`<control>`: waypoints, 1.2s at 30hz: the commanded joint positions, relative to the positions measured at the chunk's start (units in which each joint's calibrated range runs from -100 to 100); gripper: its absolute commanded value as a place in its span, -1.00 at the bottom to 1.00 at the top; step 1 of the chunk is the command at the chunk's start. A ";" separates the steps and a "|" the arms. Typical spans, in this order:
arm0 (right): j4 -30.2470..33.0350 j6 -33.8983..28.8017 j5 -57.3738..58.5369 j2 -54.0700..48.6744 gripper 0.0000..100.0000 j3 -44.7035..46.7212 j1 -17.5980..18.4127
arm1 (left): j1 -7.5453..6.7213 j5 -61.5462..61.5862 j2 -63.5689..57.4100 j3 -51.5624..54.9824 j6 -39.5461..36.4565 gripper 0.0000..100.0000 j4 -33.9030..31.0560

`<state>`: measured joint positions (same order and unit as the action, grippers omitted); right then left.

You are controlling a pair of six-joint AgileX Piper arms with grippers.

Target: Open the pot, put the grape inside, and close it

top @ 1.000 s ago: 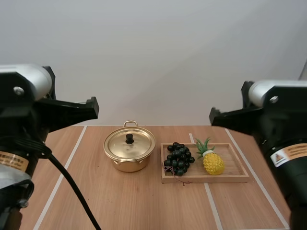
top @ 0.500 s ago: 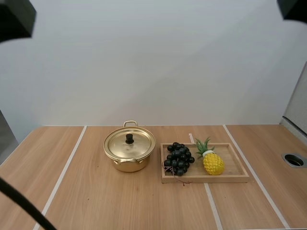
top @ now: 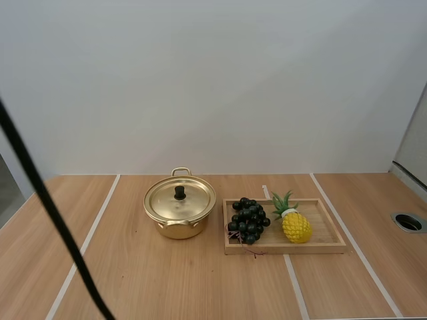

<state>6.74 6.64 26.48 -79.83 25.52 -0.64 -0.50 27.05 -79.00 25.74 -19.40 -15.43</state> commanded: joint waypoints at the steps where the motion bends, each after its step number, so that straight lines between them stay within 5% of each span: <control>1: 0.50 0.45 6.92 13.60 -1.00 -9.80 -0.20 | 0.13 4.72 11.01 -6.25 0.22 -1.00 -0.15; 8: 0.37 0.45 6.41 21.95 -1.00 -13.27 -1.46 | 2.84 5.54 20.75 -9.11 0.83 -1.00 2.89; 15: 0.26 2.78 4.58 24.95 -1.00 -13.27 -4.25 | 4.89 10.28 25.53 -9.11 19.03 -1.00 24.39; 20: -4.55 11.37 5.26 25.18 -1.00 -13.27 -5.19 | 6.31 11.46 26.10 -9.14 26.60 -1.00 34.94; 24: -9.51 14.32 8.19 25.22 -1.00 -13.27 -5.19 | 6.40 13.26 26.10 -9.27 30.76 -0.42 39.10; 26: -10.25 14.68 9.18 25.34 -0.38 -13.27 -5.19 | 6.40 14.40 26.10 -9.27 31.54 0.20 40.00; 28: -11.01 14.68 8.98 25.49 0.54 -13.27 -5.19 | 6.40 15.30 26.20 -9.27 31.54 0.92 40.00; 29: -11.13 14.68 8.98 25.48 1.00 -13.27 -5.19 | 6.40 15.50 26.20 -9.27 31.54 1.00 40.00; 36: -11.13 15.01 8.77 25.48 1.00 -13.27 -5.19 | 6.40 24.89 28.77 -9.27 33.71 1.00 40.06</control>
<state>-3.96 21.03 35.75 -54.16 12.79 -5.65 5.83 48.65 -51.56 16.90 13.20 23.86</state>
